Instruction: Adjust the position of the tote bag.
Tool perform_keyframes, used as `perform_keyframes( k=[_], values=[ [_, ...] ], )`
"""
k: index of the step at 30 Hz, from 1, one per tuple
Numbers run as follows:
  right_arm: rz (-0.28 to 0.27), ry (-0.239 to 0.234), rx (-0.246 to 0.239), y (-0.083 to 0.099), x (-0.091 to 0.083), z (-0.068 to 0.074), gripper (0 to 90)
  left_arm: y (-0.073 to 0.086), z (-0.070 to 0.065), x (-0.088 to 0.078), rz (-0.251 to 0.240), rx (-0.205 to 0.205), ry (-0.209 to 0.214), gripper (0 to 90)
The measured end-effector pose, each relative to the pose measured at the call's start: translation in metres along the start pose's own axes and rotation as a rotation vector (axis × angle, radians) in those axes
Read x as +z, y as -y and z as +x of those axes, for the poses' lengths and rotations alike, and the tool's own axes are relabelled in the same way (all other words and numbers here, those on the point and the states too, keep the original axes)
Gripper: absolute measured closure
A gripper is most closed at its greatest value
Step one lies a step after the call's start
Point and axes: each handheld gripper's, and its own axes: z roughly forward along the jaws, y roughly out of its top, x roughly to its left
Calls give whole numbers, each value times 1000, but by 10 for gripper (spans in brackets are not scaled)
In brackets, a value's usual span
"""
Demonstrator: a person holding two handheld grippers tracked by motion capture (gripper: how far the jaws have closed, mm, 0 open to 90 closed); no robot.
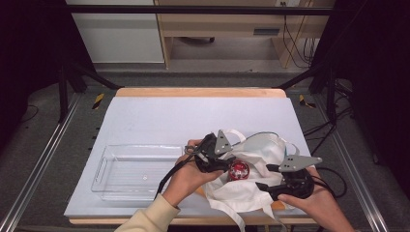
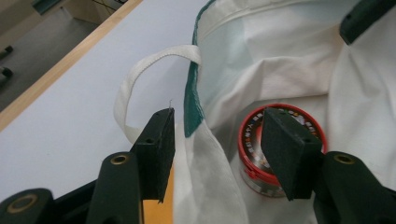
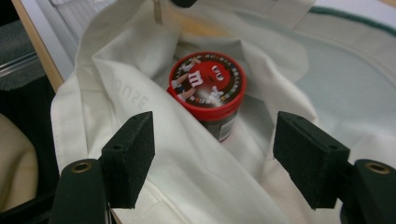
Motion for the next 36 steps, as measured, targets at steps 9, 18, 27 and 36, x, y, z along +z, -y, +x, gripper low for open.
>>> perform_keyframes(
  k=[9,18,27,36],
  values=[
    [40,-48,-26,3,18,8,317,-2,10,15,60,-23,-6,555],
    [51,-24,-52,-9,18,14,343,2,11,15,84,-55,35,805],
    [88,-23,-20,9,28,16,491,4,8,5,98,-42,56,884],
    [96,-15,-23,19,30,24,757,8,9,-2,99,-35,53,889]
  ],
)
